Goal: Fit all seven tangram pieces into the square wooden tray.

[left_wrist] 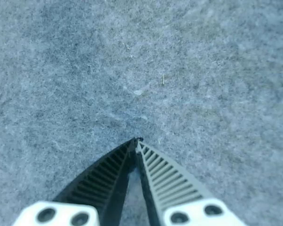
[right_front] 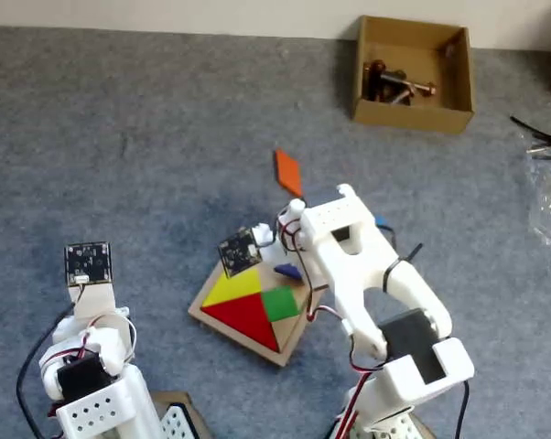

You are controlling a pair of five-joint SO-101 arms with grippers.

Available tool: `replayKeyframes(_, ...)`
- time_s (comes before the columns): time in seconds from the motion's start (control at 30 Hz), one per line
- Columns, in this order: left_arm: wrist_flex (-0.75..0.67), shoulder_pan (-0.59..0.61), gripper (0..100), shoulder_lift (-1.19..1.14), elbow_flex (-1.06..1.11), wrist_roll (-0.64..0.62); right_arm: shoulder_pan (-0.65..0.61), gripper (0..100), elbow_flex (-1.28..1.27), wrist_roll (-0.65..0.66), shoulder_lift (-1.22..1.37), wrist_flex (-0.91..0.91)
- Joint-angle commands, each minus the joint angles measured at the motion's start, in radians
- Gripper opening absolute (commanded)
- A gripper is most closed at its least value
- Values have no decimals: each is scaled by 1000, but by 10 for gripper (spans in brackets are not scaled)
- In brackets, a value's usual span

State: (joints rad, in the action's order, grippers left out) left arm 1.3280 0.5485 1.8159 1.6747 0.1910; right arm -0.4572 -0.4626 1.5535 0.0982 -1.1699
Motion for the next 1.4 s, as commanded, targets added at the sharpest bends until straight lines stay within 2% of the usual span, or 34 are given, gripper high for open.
replayKeyframes(0.0, 9, -15, 5, 5, 21, -9, 25, 255, 12, -25, -22, -8)
replayKeyframes(0.23, 9, -15, 5, 5, 21, -9, 22, 256, 2, -31, -143, -10)
replayKeyframes(0.53, 9, -15, 5, 5, 21, -9, -22, 256, 4, -193, -260, -10)
replayKeyframes(0.8, 9, -15, 5, 5, 21, -9, -45, 256, 7, -618, -386, -8)
replayKeyframes(0.97, 9, -15, 5, 5, 21, -9, -41, 255, 8, -987, -406, -10)
replayKeyframes(1.13, 9, -15, 5, 5, 21, -9, 33, 255, 10, -1332, -403, -10)
replayKeyframes(1.2, 9, -15, 5, 5, 21, -9, 64, 255, 10, -1392, -403, -10)
replayKeyframes(1.37, 9, -15, 5, 5, 21, -9, 77, 255, 4, -1405, -403, -10)
